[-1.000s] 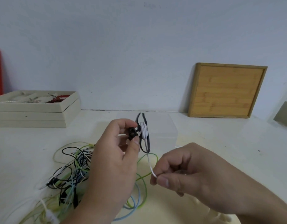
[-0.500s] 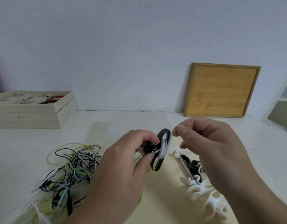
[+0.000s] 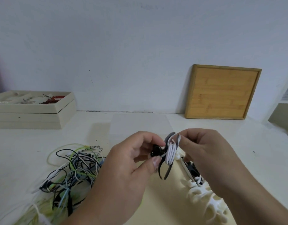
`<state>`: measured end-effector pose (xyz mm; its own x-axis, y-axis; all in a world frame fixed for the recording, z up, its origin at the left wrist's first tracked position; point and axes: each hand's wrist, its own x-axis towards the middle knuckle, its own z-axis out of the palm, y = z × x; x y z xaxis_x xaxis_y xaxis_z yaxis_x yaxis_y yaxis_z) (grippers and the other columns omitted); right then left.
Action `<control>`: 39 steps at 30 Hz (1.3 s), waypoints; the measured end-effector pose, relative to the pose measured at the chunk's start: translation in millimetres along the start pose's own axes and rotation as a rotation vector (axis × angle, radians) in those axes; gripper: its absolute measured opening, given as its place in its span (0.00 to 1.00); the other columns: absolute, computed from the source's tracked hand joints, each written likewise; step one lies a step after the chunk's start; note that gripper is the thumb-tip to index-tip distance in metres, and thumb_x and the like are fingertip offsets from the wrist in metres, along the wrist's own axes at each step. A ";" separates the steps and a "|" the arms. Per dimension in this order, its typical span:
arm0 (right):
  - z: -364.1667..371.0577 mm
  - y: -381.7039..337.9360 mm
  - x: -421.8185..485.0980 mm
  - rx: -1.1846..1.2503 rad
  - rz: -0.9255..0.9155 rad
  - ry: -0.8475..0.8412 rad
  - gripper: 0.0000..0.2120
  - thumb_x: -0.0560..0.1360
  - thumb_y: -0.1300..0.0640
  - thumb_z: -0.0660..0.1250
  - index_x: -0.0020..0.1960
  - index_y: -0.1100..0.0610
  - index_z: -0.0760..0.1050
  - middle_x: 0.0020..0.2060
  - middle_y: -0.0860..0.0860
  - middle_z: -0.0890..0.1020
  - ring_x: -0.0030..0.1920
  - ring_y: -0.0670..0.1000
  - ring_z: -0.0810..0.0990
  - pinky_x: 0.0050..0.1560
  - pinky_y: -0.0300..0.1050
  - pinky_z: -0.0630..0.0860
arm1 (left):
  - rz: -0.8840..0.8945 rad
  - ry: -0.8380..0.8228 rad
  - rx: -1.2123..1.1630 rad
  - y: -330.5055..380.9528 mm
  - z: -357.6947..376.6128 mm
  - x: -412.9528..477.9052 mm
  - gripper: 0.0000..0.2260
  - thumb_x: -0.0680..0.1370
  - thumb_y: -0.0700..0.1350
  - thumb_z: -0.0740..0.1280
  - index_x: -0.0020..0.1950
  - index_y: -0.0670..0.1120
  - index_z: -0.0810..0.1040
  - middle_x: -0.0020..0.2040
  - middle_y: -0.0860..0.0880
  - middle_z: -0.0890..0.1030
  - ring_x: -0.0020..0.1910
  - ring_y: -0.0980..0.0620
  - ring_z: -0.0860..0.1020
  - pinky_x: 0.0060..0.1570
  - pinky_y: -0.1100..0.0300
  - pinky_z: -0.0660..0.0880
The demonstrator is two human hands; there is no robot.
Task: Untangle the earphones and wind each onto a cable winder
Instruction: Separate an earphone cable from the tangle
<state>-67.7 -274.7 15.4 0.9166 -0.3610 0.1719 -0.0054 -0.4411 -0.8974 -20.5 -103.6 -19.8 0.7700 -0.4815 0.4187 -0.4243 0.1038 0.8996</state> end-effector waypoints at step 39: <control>-6.7 -12.5 -13.2 -0.280 -0.122 -0.876 0.12 0.79 0.46 0.65 0.43 0.50 0.83 0.28 0.53 0.63 0.31 0.53 0.61 0.34 0.51 0.59 | -0.320 0.474 -0.638 -1.2 -10.3 16.8 0.08 0.79 0.32 0.61 0.53 0.38 0.78 0.45 0.38 0.83 0.43 0.41 0.84 0.38 0.54 0.84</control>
<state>-82.4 -270.0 27.1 0.8914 0.4005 -0.2124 0.1190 -0.6589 -0.7427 -2.1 -102.9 -12.5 0.9852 -0.1710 0.0128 0.0870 0.5631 0.8218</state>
